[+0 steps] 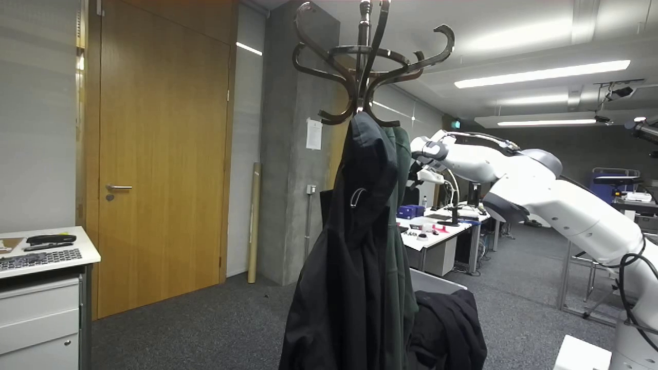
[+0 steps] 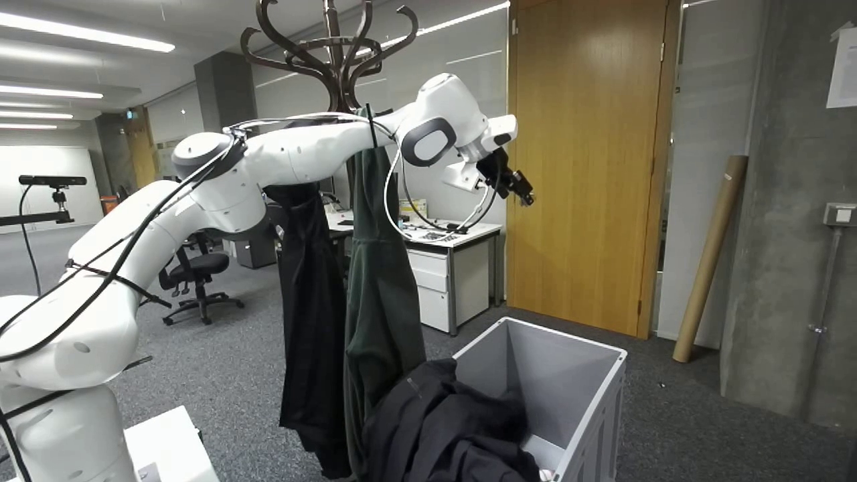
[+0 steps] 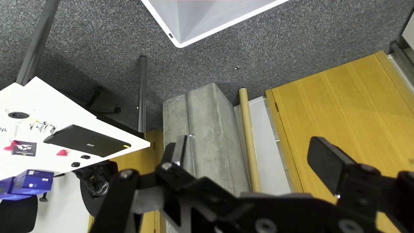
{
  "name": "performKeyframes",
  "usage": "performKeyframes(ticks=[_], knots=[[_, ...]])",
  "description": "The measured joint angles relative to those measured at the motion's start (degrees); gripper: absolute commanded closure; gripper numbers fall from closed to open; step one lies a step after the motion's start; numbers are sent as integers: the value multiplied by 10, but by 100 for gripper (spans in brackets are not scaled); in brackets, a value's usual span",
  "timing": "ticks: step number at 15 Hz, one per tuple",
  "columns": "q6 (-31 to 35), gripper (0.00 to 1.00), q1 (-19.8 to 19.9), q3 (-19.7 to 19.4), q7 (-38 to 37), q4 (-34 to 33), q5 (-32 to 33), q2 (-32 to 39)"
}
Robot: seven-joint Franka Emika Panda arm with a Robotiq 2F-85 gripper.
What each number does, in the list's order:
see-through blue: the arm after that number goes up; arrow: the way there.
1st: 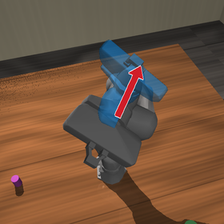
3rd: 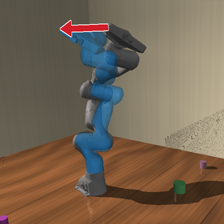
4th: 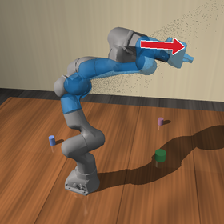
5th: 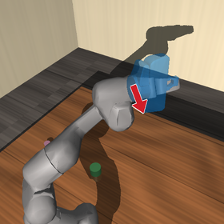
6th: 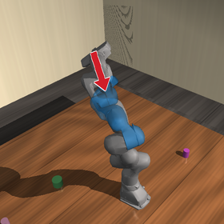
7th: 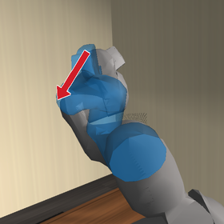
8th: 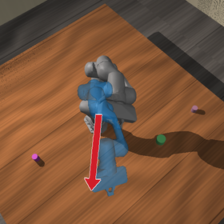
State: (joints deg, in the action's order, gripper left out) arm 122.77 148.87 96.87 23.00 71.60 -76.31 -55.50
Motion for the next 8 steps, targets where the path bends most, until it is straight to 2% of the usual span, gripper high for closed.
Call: performKeyframes(ticks=[8], knots=[[12,0,-1,-23,0,-26,4,19]])
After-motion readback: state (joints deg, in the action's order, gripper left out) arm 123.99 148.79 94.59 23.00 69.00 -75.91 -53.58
